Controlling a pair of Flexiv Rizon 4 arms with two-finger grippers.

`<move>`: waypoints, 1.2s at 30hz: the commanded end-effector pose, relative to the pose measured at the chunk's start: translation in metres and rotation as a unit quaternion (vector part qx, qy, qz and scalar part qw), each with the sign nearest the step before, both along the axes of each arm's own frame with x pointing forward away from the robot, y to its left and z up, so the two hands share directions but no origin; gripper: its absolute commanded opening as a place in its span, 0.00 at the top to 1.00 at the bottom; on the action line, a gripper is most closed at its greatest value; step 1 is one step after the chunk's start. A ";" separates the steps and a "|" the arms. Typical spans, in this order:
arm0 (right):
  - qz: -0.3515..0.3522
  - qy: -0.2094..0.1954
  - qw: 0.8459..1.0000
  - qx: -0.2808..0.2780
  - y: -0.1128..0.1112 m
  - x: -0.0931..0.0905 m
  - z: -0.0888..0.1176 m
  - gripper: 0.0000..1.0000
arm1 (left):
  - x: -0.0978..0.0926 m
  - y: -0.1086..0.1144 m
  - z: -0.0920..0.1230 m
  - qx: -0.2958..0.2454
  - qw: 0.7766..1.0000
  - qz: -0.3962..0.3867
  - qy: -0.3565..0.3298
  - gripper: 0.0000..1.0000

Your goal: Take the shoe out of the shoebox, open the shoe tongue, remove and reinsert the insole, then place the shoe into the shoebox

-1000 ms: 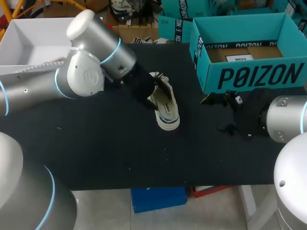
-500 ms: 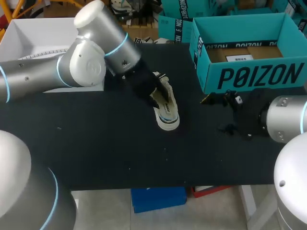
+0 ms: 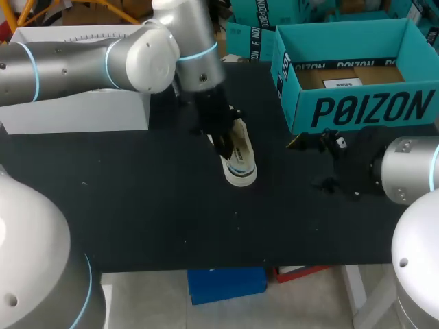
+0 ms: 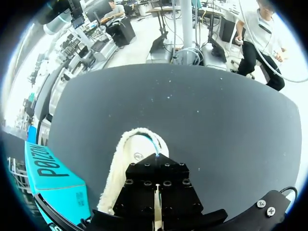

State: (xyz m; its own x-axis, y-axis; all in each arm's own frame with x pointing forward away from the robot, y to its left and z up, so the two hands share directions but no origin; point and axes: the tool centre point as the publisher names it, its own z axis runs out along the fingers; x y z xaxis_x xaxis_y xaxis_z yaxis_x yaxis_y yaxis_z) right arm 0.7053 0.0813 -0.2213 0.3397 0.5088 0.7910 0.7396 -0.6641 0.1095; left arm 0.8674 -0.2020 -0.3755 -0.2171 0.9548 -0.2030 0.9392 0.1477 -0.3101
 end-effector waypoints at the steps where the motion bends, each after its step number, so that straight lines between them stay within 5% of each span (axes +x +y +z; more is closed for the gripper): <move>1: -0.065 -0.040 0.997 -0.018 0.003 -0.006 -0.006 0.00 | 0.006 -0.008 -0.008 0.031 0.999 -0.012 -0.004 1.00; 25: -0.065 -0.040 0.997 -0.018 0.003 -0.006 -0.006 0.00 | 0.006 -0.026 -0.053 0.041 0.998 -0.019 -0.049 1.00; 36: -0.065 -0.040 0.997 -0.018 0.003 -0.006 -0.006 0.00 | 0.006 -0.020 -0.005 0.039 0.997 -0.021 -0.070 1.00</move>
State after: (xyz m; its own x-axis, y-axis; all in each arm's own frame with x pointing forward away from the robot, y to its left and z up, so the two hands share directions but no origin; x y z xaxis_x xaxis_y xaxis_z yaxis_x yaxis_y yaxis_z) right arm 0.7053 0.0813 -0.2213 0.3397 0.5088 0.7910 0.7396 -0.6641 0.1095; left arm 0.8798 -0.2292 -0.4032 -0.1532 0.9740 -0.1670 0.9758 0.1224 -0.1814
